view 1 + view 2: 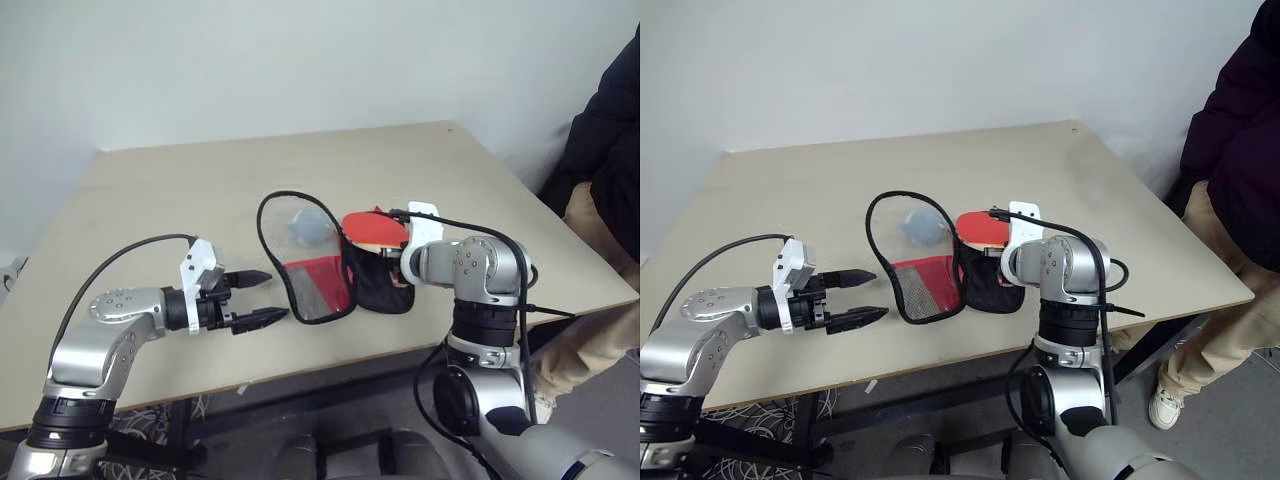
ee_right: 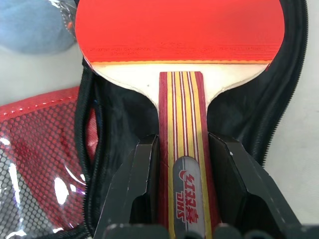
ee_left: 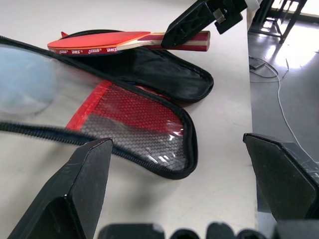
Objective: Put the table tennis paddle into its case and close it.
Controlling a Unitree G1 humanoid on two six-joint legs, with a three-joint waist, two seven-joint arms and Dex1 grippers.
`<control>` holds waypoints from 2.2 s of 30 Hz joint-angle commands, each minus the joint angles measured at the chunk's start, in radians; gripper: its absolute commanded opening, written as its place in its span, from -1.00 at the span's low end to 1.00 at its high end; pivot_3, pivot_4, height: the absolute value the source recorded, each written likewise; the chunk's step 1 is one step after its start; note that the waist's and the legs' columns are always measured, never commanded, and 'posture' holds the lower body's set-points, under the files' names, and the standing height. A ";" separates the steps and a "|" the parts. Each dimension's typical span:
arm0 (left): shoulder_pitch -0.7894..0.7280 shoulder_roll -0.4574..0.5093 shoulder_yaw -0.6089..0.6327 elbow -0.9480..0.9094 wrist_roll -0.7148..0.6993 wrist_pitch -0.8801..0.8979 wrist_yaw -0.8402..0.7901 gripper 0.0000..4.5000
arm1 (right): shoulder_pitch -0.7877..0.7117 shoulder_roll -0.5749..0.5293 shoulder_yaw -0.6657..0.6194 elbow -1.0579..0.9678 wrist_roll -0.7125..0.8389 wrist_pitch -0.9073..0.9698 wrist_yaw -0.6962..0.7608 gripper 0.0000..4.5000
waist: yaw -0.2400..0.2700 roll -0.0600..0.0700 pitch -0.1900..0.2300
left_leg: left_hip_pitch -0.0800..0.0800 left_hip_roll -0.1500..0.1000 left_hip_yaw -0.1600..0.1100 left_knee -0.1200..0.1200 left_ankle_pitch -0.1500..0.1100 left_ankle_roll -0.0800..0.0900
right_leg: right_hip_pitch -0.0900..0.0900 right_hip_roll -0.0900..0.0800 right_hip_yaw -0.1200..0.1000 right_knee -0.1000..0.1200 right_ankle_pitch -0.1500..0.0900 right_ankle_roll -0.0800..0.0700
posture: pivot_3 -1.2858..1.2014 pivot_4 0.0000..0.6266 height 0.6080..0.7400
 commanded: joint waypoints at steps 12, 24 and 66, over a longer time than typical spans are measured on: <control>-0.017 0.012 0.032 -0.032 -0.037 0.006 0.010 1.00 | 0.024 -0.019 0.035 0.007 -0.043 -0.076 -0.014 -0.45 | 0.000 0.000 0.000 | 0.000 0.000 0.001 0.000 0.000 0.000 | 0.000 0.000 0.001 0.000 0.000 0.000 | 0.03 -1.00 1.00; -0.016 0.010 0.031 -0.034 -0.044 0.007 0.019 1.00 | 0.024 0.026 0.035 0.071 -0.066 -0.138 -0.044 -0.46 | 0.000 -0.001 0.000 | 0.001 0.000 0.003 0.000 0.000 0.000 | 0.000 0.000 0.003 0.000 0.001 0.000 | 0.03 -1.00 1.00; -0.029 0.013 0.059 -0.005 -0.059 0.009 0.015 1.00 | 0.034 -0.225 0.118 0.006 0.126 -0.204 0.344 0.97 | -0.025 -0.002 -0.001 | 0.002 0.002 0.005 0.000 0.000 0.000 | 0.000 0.002 0.006 -0.001 0.002 0.000 | 0.03 -1.00 1.00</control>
